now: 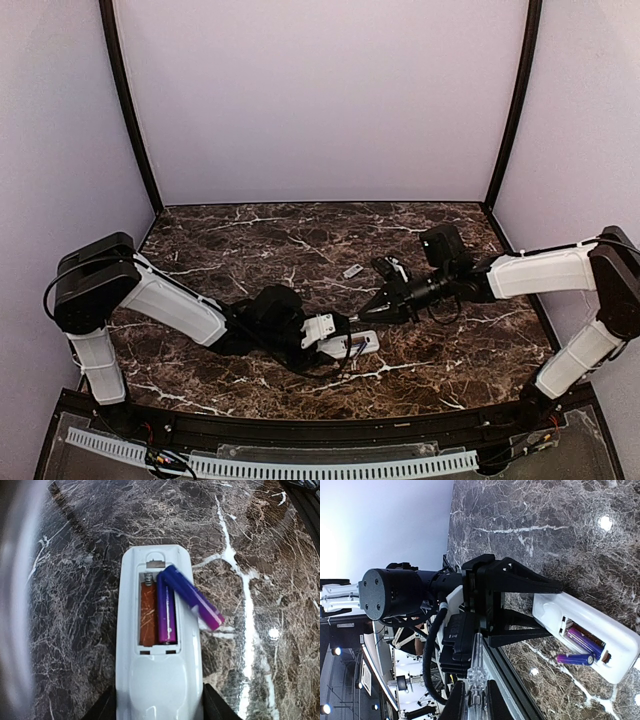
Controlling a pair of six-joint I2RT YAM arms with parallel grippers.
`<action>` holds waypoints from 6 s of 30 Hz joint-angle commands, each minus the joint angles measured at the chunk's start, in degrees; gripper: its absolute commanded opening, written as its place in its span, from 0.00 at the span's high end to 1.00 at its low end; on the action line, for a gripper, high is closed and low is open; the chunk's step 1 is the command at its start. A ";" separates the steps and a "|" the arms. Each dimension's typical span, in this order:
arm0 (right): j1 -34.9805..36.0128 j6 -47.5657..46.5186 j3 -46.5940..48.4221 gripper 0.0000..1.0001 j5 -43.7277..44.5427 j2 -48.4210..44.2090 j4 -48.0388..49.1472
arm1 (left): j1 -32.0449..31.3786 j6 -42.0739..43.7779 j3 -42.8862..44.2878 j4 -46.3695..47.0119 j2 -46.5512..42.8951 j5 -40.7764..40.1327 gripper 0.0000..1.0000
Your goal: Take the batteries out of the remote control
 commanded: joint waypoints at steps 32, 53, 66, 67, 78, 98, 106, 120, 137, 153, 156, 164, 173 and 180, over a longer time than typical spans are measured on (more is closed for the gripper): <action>-0.59 -25.48 14.63 1.00 19.95 -2.41 -34.85 | -0.35 1.06 -0.41 -5.31 -1.05 1.39 1.00; -0.98 -41.65 26.01 1.00 29.78 -4.70 -45.88 | -0.35 11.19 -0.34 -8.81 -6.58 -1.89 1.00; -0.99 -47.47 28.96 1.00 28.28 -4.99 -48.32 | -0.35 21.49 1.27 -10.26 -8.33 -5.47 1.00; -0.97 -47.73 28.92 1.00 28.07 -5.08 -48.27 | -0.35 22.00 1.16 -9.93 -8.65 -5.68 1.00; -0.68 -51.38 29.61 1.00 25.21 -7.07 -48.55 | -0.35 28.34 -0.13 -6.09 -11.82 -8.79 1.00; 12.09 -59.18 34.11 1.00 36.41 -2.81 -56.44 | -0.95 37.46 -7.55 3.41 -16.64 -13.57 1.00; 16.06 -60.07 35.89 1.00 44.10 0.08 -57.52 | -1.55 38.82 -7.91 3.41 -16.09 -14.38 1.00; 18.37 -60.42 36.21 1.00 48.39 2.50 -58.47 | -1.71 38.82 -6.91 0.97 -15.73 -13.89 1.00; 20.04 -61.47 38.32 1.00 50.27 6.80 -59.29 | -1.75 38.15 -6.51 -0.63 -16.40 -12.41 1.00; 21.19 -62.24 40.38 1.00 50.12 10.66 -61.98 | -1.80 38.39 -6.41 -0.33 -16.35 -12.58 1.00; 21.20 -62.56 40.72 1.00 49.89 11.41 -62.36 | -1.75 38.56 -6.42 -0.16 -16.39 -12.57 1.00; 21.20 -62.86 41.00 1.00 48.49 13.10 -62.89 | -1.90 39.04 -6.60 0.23 -16.25 -12.68 1.00; 20.68 -63.28 39.91 1.00 41.30 15.14 -61.62 | -2.72 40.68 -6.85 0.99 -15.18 -14.04 1.00; 19.84 -62.47 39.68 1.00 39.58 16.30 -60.80 | -3.20 41.45 -7.36 1.48 -15.07 -15.21 1.00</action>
